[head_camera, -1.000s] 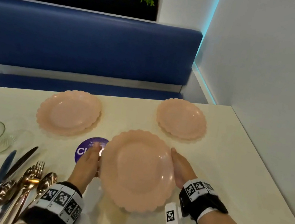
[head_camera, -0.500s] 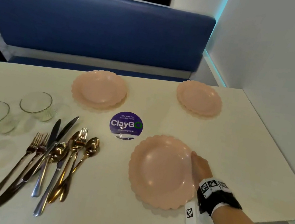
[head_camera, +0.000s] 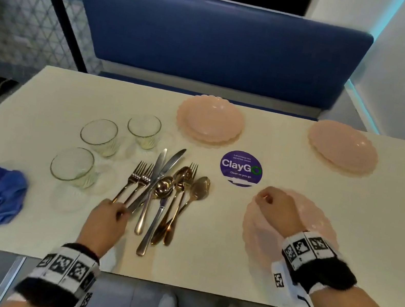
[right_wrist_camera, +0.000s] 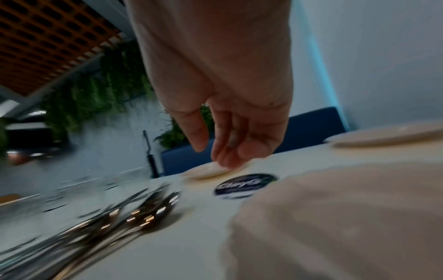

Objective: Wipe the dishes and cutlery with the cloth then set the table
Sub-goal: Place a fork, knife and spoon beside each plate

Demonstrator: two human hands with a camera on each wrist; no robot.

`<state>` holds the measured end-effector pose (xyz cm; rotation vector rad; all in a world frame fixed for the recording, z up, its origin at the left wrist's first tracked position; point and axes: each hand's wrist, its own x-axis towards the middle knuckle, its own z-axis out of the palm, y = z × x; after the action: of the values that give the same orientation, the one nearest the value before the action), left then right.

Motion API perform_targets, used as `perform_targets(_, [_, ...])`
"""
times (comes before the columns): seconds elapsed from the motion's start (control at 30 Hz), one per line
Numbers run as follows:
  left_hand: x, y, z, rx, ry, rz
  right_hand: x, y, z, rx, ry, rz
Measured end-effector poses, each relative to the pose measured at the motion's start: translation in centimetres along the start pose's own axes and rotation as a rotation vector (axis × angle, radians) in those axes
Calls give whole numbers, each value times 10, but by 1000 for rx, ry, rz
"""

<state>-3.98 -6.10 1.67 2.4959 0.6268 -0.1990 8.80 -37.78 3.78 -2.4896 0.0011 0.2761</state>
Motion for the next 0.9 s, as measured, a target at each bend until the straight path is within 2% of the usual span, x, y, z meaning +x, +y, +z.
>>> perform_targets(0.13, [31, -4, 5, 130, 14, -108, -10, -52, 64, -73, -327, -51])
perform_targets(0.23, [45, 4, 9, 162, -16, -145, -16, -80, 104, -174, -417, -40])
perform_targets(0.37, [64, 14, 19, 281, -73, -132, -23, -102, 144, -186, -395, 22])
perform_targets(0.47, [74, 17, 28, 339, -71, -131, -25, -108, 161, -236, -323, 48])
perform_targets(0.57, [79, 20, 30, 325, -93, -157, -27, -116, 163, -301, -277, 77])
perform_targets(0.67, [80, 25, 31, 228, -111, -144, -26, -120, 164, -270, -263, 123])
perform_targets(0.8, [76, 29, 33, 304, -161, -58, -18, -118, 158, -239, -262, 145])
perform_targets(0.9, [74, 30, 35, 312, -179, -65, -12, -112, 151, -266, -263, 132])
